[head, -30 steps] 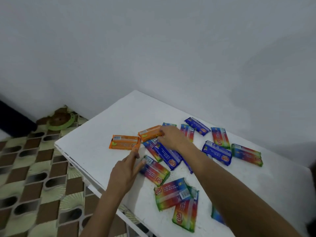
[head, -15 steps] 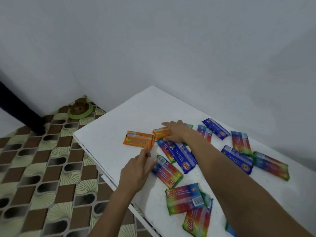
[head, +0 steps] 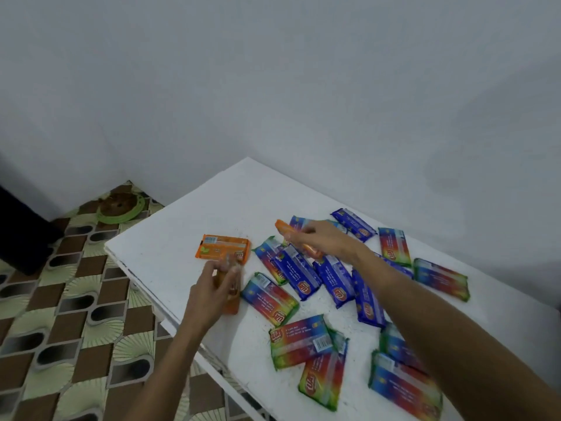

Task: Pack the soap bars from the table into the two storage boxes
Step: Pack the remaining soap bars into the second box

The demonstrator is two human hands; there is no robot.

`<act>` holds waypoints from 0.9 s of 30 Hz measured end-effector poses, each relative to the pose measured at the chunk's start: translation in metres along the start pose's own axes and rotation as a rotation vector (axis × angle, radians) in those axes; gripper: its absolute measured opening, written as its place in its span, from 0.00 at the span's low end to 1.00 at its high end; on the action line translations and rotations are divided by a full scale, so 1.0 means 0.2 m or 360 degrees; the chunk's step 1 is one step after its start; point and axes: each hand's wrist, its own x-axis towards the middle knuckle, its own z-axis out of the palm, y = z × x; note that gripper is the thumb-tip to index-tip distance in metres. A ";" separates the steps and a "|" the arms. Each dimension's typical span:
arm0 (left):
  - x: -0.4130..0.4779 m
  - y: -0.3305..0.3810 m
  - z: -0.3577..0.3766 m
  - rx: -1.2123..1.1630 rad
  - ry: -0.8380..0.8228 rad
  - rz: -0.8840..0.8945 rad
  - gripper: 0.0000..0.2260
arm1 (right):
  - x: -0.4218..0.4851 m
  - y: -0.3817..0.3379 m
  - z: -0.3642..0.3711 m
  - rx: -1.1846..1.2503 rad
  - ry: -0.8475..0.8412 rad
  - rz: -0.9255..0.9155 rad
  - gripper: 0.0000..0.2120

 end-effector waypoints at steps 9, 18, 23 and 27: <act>-0.15 0.31 0.15 -0.0646 0.0065 0.0002 0.13 | -0.57 0.18 -0.14 0.1015 0.0131 0.0086 0.20; -0.48 0.72 0.59 -0.0791 -0.0493 0.0281 0.22 | -1.22 0.46 -0.37 0.0995 0.0602 0.0077 0.12; -0.67 0.89 0.85 -0.0741 -0.0805 0.0243 0.18 | -1.62 0.65 -0.50 0.1032 0.0805 0.0112 0.13; -0.83 1.00 1.06 -0.0738 -0.1004 0.0221 0.17 | -1.91 0.81 -0.55 0.1050 0.0929 0.0173 0.12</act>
